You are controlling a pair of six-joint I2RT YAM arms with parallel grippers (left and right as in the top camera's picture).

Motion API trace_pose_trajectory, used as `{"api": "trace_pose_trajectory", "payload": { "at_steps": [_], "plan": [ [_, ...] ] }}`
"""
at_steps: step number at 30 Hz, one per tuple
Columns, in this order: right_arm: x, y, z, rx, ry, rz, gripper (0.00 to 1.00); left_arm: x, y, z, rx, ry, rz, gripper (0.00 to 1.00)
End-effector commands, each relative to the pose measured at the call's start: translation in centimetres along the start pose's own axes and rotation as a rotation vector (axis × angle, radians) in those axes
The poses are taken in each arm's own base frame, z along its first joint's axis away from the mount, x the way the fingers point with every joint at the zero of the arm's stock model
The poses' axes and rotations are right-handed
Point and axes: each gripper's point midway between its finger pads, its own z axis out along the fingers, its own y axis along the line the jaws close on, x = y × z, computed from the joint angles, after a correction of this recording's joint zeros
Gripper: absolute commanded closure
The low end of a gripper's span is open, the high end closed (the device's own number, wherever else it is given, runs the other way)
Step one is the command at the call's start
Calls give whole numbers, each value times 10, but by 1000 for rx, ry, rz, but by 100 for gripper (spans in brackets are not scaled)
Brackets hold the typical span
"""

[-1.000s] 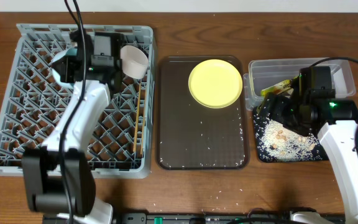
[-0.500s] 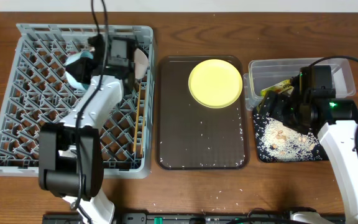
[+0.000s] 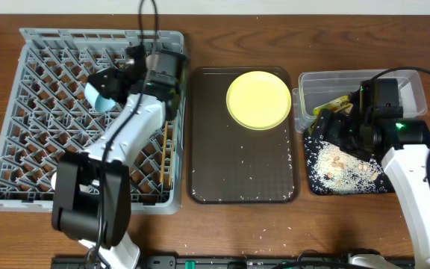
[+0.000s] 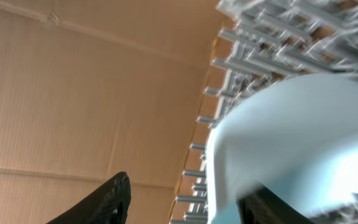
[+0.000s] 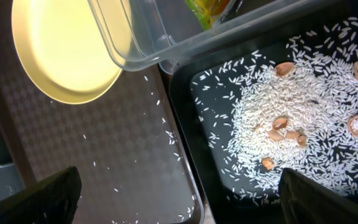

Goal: Sort waste into correct bins and load items into the dishwasher
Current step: 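Carry the light-blue bowl into the dish rack and set it down, then release the bowl and reach the left gripper to the yellow plate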

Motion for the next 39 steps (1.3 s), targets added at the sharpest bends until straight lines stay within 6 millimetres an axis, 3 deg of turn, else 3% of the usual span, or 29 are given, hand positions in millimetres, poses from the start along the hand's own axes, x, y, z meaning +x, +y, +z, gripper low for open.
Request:
{"api": "trace_pose_trajectory", "payload": {
  "at_steps": [1,9,13,17,19,21,24,28,33,36,39],
  "plan": [
    [3,3,-4,-9,2,-17,1,-1,7,-29,120,-53,-100,45],
    [9,0,-4,3,27,-13,1,23,8,-53,479,16,-317,44],
    [10,0,-4,5,29,-38,1,22,12,-81,731,-2,-398,44],
    [8,2,-4,-4,23,-77,2,22,29,-111,909,-57,-459,43],
    [11,15,-4,-78,36,-166,3,25,39,-123,967,-81,-480,40],
    [22,47,-10,-267,69,-351,10,30,46,-135,1035,-100,-490,37],
    [28,64,-11,-332,69,-427,13,37,51,-153,1133,-114,-489,36],
    [29,85,-3,-321,25,-520,19,42,50,-174,1254,-120,-472,35],
    [28,117,25,-233,-59,-680,29,44,44,-193,1371,-118,-447,24],
    [30,124,40,-174,-79,-716,36,45,41,-205,1442,-114,-431,19],
    [25,120,47,-114,-97,-599,30,40,34,-213,1497,-110,-418,24]
  ]
}}
